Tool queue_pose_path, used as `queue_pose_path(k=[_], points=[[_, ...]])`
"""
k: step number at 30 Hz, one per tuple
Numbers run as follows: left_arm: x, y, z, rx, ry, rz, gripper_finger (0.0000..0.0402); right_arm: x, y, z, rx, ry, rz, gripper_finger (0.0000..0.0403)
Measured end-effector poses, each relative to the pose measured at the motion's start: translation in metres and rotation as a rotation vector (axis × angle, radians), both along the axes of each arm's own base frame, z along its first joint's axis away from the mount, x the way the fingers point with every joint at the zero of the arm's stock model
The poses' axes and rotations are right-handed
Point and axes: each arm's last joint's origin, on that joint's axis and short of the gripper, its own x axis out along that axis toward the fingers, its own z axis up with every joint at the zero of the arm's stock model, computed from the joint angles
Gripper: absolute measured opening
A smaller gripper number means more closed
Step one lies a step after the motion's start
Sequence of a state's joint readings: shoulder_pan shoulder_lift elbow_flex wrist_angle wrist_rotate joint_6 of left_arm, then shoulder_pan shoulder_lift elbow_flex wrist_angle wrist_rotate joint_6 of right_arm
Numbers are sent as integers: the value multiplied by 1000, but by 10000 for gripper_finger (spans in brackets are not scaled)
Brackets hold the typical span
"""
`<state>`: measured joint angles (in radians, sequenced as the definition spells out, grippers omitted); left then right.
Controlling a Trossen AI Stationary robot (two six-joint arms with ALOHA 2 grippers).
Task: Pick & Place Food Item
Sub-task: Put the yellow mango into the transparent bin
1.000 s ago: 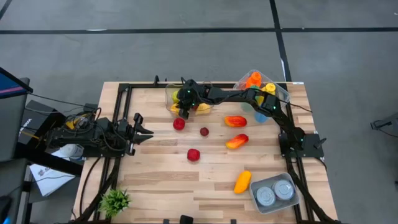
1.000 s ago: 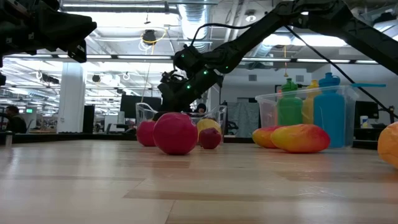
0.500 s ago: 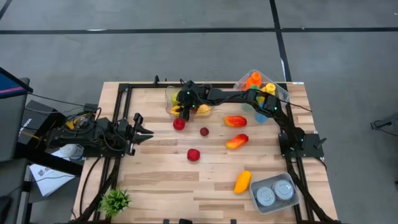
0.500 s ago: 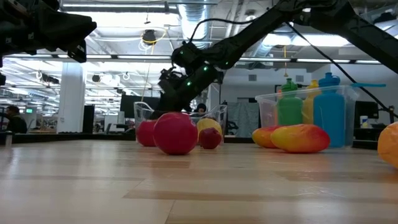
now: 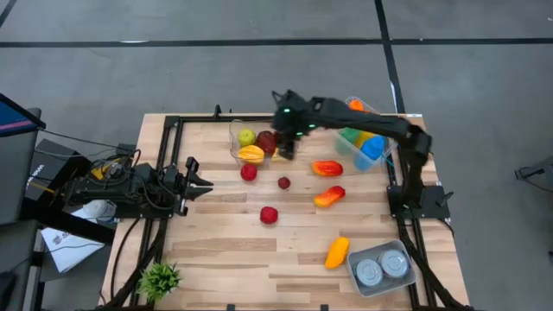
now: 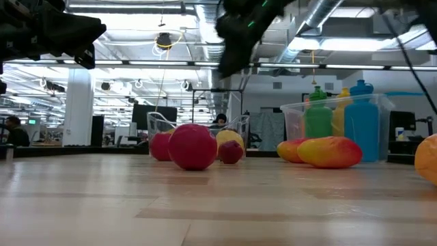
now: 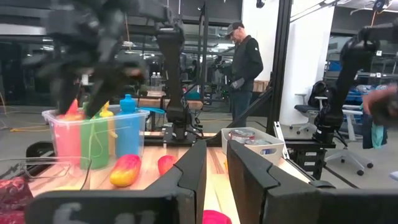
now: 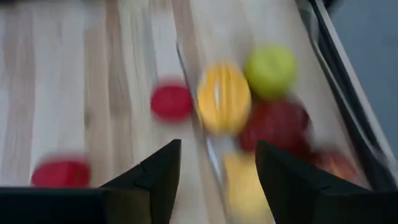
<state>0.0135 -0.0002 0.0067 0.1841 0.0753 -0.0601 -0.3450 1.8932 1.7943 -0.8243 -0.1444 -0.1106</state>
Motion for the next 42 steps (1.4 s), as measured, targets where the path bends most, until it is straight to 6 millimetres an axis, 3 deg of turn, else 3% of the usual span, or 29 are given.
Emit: queue_pose_path(k=[6,10,14,19,24,30,36,42], points=[[0,0,0,0,0,0,53,-68,43,52,5,187,-66,196],[0,0,0,0,0,0,53,-100,78,69,17,206,-109,196],[0,0,0,0,0,0,53,-129,119,61,82,151,-105,196],[0,0,0,0,0,0,53,-146,174,19,159,51,4,196],[0,0,0,0,0,0,53,-150,223,-30,214,12,138,198],[0,0,0,0,0,0,53,-144,270,-75,141,156,254,208],[0,0,0,0,-2,0,53,-119,306,-94,69,256,362,244],[0,0,0,0,-5,0,53,-92,331,-95,-64,461,471,285]])
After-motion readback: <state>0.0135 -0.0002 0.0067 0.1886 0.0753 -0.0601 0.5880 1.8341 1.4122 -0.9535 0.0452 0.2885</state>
